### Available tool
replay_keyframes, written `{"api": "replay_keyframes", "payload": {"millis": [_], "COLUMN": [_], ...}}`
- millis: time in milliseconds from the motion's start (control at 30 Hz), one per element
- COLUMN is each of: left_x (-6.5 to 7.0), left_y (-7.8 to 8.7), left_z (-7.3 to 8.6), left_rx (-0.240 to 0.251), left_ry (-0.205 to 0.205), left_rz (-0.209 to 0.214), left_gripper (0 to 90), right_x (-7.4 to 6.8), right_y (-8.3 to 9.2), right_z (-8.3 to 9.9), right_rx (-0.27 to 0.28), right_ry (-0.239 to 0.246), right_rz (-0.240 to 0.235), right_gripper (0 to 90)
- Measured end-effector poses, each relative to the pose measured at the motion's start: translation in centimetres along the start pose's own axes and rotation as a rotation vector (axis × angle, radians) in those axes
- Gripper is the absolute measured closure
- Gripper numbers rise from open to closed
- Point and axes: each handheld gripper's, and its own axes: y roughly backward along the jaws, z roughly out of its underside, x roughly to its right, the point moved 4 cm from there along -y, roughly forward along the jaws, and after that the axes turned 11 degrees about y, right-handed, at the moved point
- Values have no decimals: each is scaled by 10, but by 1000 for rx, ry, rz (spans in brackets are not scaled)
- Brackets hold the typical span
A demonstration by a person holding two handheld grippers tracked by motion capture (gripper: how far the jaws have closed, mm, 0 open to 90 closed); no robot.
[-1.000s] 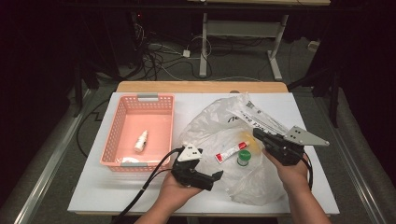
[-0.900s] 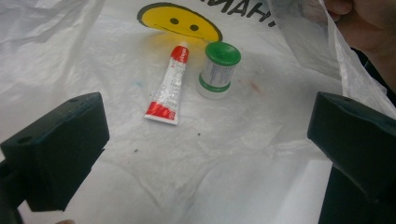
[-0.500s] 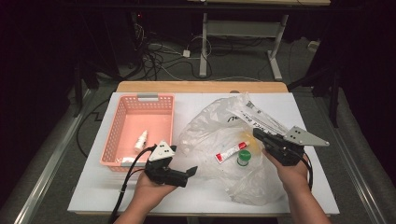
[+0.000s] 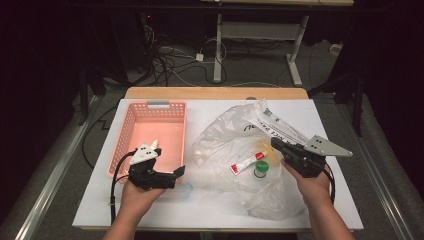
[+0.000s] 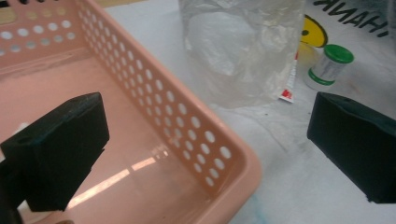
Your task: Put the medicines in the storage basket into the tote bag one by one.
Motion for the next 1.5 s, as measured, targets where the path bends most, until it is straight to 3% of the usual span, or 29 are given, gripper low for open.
{"api": "replay_keyframes", "payload": {"millis": [167, 367, 500, 600, 667, 733, 867, 1200, 1300, 1500], "left_x": [-17, -33, -39, -41, -41, -41, -38, -38, -42, -48], "left_y": [3, 8, 12, 15, 15, 15, 14, 8, 4, 0], "left_z": [2, 4, 3, 1, -2, -4, -12, -39, -47, -58], "left_rx": [-1, -16, 9, 40, 37, 35, 34, 46, 51, 59], "left_ry": [34, 46, 55, 76, 82, 74, 87, 77, 95, 92], "left_rz": [-40, -80, -91, -81, -66, -78, -40, -59, -58, -85], "left_gripper": [0, 0, 0, 0, 0, 0, 0, 0, 0, 0], "right_x": [0, 1, 0, 0, 0, 0, -1, -1, 0, 1], "right_y": [0, 2, 2, 2, 2, 1, 1, 4, 4, 7], "right_z": [-1, -1, -2, -2, -1, -1, -2, -5, -5, -7], "right_rx": [4, 5, 6, 8, 6, 2, 4, 13, 16, 26], "right_ry": [-1, -7, -3, -3, -4, -1, 6, 4, 7, 1], "right_rz": [1, 2, 3, 5, 5, 3, 3, 4, 4, 11], "right_gripper": [900, 900, 900, 900, 900, 900, 900, 900, 900, 900]}}
